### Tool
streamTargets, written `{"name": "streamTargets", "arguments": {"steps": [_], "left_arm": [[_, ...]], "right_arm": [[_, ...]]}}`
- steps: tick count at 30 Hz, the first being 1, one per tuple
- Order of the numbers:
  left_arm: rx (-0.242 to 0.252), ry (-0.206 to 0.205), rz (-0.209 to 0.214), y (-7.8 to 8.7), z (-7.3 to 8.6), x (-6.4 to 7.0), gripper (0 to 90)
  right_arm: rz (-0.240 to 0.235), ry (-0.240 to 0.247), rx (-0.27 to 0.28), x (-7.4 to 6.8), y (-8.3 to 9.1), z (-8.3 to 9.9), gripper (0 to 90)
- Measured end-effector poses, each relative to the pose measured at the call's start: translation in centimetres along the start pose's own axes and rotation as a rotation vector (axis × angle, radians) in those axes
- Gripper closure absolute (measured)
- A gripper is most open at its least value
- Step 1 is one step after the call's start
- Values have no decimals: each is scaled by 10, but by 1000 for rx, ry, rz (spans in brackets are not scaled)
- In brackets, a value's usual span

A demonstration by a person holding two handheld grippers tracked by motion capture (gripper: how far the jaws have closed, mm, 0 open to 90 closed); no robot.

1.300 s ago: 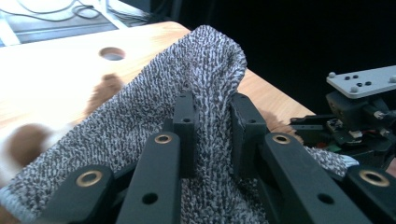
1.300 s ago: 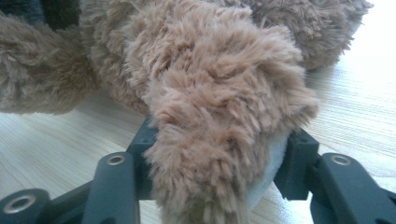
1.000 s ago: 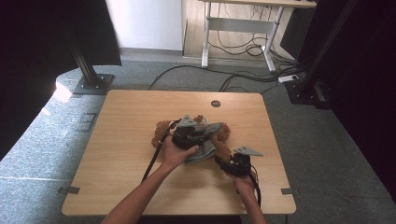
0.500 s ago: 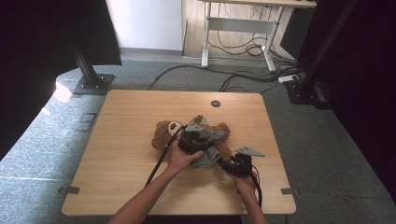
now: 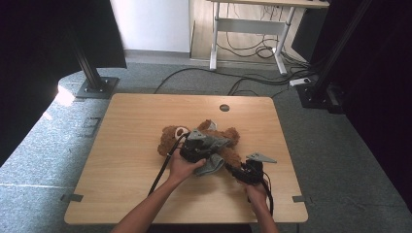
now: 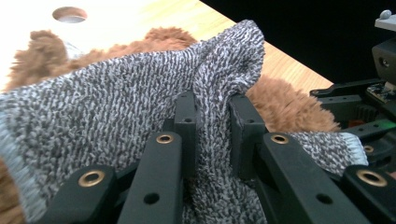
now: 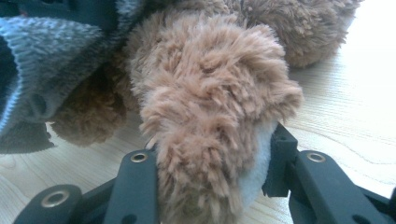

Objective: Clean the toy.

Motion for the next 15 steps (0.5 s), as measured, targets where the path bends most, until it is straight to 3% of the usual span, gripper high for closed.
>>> {"name": "streamTargets", "arguments": {"steps": [6,11,15], "left_arm": [[5,15,-32,15,10,-10,757],[-8,-4,-134,37,34,-26,759],[16,66,-131,63,56,-48,762]], "right_arm": [[-2,2,-3,1,1,0,581],[-3,8,-9,1,1,0,584],[-17,15,-13,3,1,1,586]]}}
Point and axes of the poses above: each handheld gripper's, and its own axes: y roughly backward along the jaws, z roughly out of its underside, x roughly to its right, the point moved 1 cm from there along -y, roughly forward along the jaws, and after that the axes turned 8 degrees about -y, right-handed, at the moved point
